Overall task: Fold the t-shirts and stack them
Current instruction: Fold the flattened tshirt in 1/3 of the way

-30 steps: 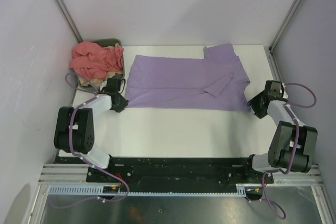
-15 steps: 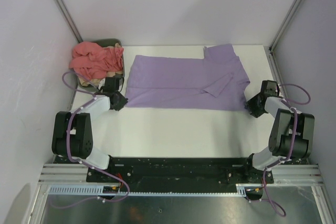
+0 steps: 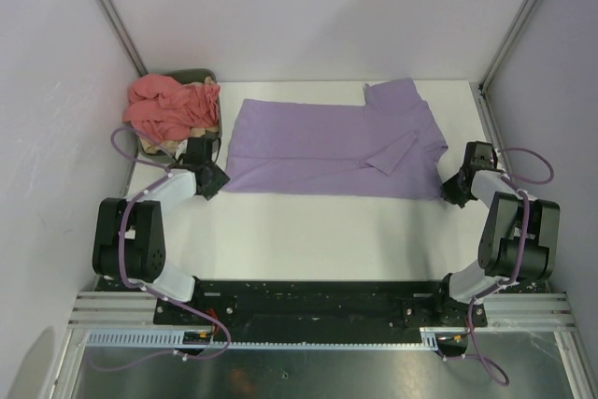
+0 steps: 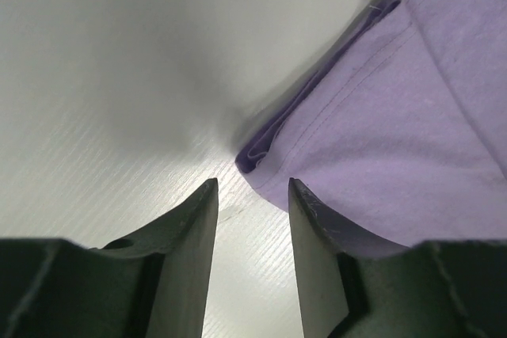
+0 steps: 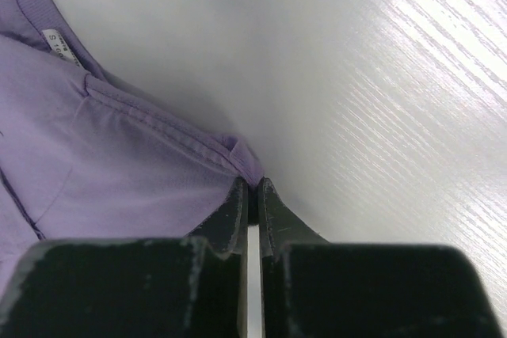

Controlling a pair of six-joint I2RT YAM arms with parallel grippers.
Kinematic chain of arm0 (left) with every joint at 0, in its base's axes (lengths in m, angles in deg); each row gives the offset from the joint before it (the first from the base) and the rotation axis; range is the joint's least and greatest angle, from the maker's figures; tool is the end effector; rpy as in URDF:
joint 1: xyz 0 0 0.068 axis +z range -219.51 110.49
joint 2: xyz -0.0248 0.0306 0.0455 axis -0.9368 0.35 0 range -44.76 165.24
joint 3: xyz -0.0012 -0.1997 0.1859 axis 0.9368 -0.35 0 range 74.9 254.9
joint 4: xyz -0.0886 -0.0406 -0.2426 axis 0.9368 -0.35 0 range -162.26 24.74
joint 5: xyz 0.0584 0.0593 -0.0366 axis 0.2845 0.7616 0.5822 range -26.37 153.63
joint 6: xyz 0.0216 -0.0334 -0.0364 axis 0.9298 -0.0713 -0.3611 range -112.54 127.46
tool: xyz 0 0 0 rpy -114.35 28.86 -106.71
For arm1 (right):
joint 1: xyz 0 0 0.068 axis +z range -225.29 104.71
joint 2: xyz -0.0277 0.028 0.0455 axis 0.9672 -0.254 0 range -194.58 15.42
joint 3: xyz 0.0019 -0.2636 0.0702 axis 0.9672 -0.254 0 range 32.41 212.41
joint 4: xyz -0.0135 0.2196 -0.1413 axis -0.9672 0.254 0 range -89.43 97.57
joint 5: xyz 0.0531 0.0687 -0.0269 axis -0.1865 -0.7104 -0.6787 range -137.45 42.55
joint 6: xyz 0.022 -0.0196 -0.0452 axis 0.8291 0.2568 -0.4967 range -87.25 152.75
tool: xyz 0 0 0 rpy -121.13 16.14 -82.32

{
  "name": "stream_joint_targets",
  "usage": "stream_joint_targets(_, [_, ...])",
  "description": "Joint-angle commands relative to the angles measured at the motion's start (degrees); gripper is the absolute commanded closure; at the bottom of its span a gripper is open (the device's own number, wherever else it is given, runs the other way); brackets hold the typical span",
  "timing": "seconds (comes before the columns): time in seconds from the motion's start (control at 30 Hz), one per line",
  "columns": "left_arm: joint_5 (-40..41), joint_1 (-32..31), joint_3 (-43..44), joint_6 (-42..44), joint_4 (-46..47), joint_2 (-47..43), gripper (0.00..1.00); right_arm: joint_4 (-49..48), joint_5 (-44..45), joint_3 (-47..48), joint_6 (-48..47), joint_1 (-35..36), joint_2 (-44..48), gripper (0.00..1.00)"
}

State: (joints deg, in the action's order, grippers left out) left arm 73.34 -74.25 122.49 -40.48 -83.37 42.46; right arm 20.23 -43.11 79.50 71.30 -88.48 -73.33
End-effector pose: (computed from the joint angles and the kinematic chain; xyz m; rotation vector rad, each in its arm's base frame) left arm 0.2919 -0.0182 0.1750 -1.0014 2.3579 -0.1338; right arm 0.2815 -0.0687 0.1633 1.1733 2.3614 0.0503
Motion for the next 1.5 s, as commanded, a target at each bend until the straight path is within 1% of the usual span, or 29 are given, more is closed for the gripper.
stream_joint_targets(0.0, [0.3,0.4,1.9,0.5,0.6,1.6,0.54,1.9,3.0,1.8,-1.6,-0.6,2.6,1.00])
stream_joint_targets(0.2, [0.0,0.4,2.5,-0.2,1.7,4.9,0.55,2.8,2.3,1.8,-1.6,-0.6,3.3,1.00])
stream_joint_targets(0.3, [-0.6,0.3,3.0,-0.9,2.0,6.8,0.58,3.7,2.1,1.8,-1.6,-0.5,3.6,1.00])
stream_joint_targets(0.37, [-0.8,0.3,3.3,-1.5,2.1,7.6,0.65,4.6,2.0,1.8,-1.5,-0.4,3.8,1.00])
stream_joint_targets(0.53, [0.3,0.1,3.0,-1.9,1.7,6.1,0.93,8.0,0.5,1.8,-1.2,-0.6,4.7,1.00])
stream_joint_targets(0.6, [1.9,0.1,2.4,-1.8,0.2,4.2,0.98,10.0,-0.2,1.9,-1.0,-0.7,5.4,1.00])
stream_joint_targets(0.7, [5.3,0.1,1.0,-1.7,-3.3,0.2,1.00,13.5,-0.5,1.9,-0.2,-1.0,7.1,1.00])
stream_joint_targets(0.8, [7.8,0.1,-2.3,-2.1,-5.6,-5.2,1.00,18.0,-0.2,2.0,1.0,-1.3,8.5,1.00])
stream_joint_targets(0.93, [9.4,0.3,-6.9,-3.1,-7.9,-11.2,1.00,24.3,1.1,1.8,2.9,-1.2,9.4,1.00])
stream_joint_targets(1.07, [10.5,0.3,-10.0,-4.1,-10.0,-15.4,1.00,28.3,1.0,-0.1,4.2,-1.3,11.1,1.00])
stream_joint_targets(1.17, [11.0,0.4,-11.4,-4.5,-11.1,-17.9,0.98,30.0,0.3,-2.2,5.4,-1.3,13.7,1.00])
stream_joint_targets(1.2, [11.2,0.5,-11.8,-4.5,-11.5,-18.5,0.97,30.6,0.5,-2.6,5.8,-1.3,14.6,0.98])
stream_joint_targets(1.27, [11.6,0.7,-12.2,-4.3,-12.1,-19.9,0.92,32.0,1.5,-3.0,6.3,-1.4,16.1,0.86])
stream_joint_targets(1.3, [11.7,0.8,-12.3,-4.0,-12.2,-20.6,0.89,32.5,1.8,-3.1,6.4,-1.5,16.9,0.77])
stream_joint_targets(1.37, [11.6,1.1,-11.9,-3.0,-12.3,-21.8,0.76,32.4,2.5,-3.1,6.0,-1.6,18.6,0.60])
stream_joint_targets(1.47, [10.5,1.0,-9.6,0.7,-12.3,-22.6,0.52,30.8,3.4,-1.2,3.9,-0.6,21.1,0.47])
